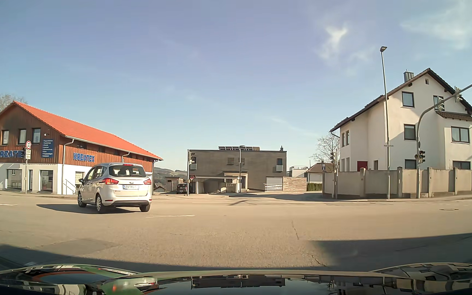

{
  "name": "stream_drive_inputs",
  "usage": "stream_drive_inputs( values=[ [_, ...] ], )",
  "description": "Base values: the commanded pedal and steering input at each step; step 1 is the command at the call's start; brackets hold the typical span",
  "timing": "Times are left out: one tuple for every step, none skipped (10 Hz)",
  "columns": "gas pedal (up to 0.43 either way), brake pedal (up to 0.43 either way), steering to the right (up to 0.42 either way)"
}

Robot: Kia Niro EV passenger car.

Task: Follow the waypoints while adhering to traffic rules and regulations

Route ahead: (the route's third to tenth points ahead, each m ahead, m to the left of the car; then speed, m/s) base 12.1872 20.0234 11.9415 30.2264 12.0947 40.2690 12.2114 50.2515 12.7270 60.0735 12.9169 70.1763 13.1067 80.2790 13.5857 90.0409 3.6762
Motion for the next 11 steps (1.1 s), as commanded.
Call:
stream_drive_inputs(
  values=[
    [0.0, 0.0, 0.001],
    [0.0, 0.0, 0.0],
    [0.0, 0.0, 0.0],
    [0.0, 0.0, -0.002],
    [0.0, 0.0, -0.004],
    [0.0, 0.0, -0.004],
    [0.0, 0.0, -0.005],
    [0.0, 0.0, -0.005],
    [0.0, 0.0, -0.007],
    [0.0, 0.0, -0.015],
    [0.0, 0.0, -0.028]
  ],
)
